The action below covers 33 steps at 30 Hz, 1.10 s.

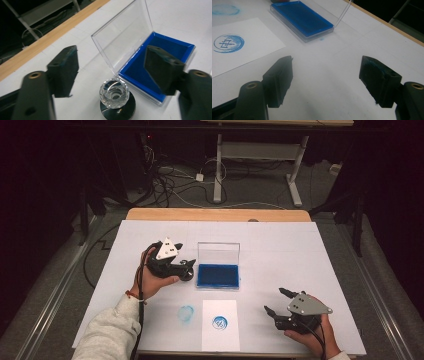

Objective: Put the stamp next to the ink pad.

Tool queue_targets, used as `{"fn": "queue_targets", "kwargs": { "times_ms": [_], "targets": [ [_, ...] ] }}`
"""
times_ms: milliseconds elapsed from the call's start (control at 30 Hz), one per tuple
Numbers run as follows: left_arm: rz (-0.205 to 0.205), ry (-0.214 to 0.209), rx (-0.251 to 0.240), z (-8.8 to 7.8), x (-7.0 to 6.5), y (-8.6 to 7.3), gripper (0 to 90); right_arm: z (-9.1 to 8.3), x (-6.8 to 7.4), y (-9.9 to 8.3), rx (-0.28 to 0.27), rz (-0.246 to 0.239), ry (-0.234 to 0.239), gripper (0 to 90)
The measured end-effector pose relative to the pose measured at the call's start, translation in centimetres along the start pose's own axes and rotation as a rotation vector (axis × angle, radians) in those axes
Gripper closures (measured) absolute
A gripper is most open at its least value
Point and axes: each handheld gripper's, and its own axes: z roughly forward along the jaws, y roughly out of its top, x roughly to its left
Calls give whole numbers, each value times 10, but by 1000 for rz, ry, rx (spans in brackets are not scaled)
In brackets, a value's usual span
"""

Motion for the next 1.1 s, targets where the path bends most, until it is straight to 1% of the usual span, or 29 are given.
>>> {"fn": "queue_targets", "kwargs": {
  "times_ms": [67, 133, 167, 200, 333, 467, 533, 567, 667, 733, 800, 900, 1100],
  "targets": [
    [-1, -5, -3, 0, -1, 1, 210, 0, 0, 0, -3, 1, -1, 275],
    [3, 5, -1, 0, -4, 2, 190, 0, 0, 0, -4, 2, -3, 275],
    [2, 2, -3, 0, -4, 2, 159, -1, 0, 0, -5, 3, -3, 274],
    [2, -5, -6, 0, -5, 2, 151, -1, 0, 0, -6, 4, -3, 274],
    [10, -27, -10, 1, -8, 3, 151, -1, -1, 1, -13, 6, -7, 271],
    [20, -40, -12, 1, -10, 3, 151, -1, -1, 1, -13, 11, -15, 271],
    [26, -39, -12, 1, -11, 4, 151, -2, -1, 1, -15, 10, -19, 269],
    [26, -47, -16, 1, -12, 4, 151, -2, -1, 1, -17, 10, -20, 267],
    [36, -45, -16, 1, -14, 5, 151, -2, -2, 1, -21, 13, -22, 265],
    [51, -41, -14, 1, -17, 6, 151, -2, -2, 1, -22, 14, -25, 263],
    [56, -46, -19, 0, -18, 7, 151, -2, -2, 1, -21, 14, -28, 262],
    [55, -42, -28, -3, -20, 7, 151, -3, -2, 1, -25, 15, -33, 262],
    [81, -29, -39, -10, -25, 8, 151, -4, -2, 2, -27, 15, -36, 262]
  ]
}}
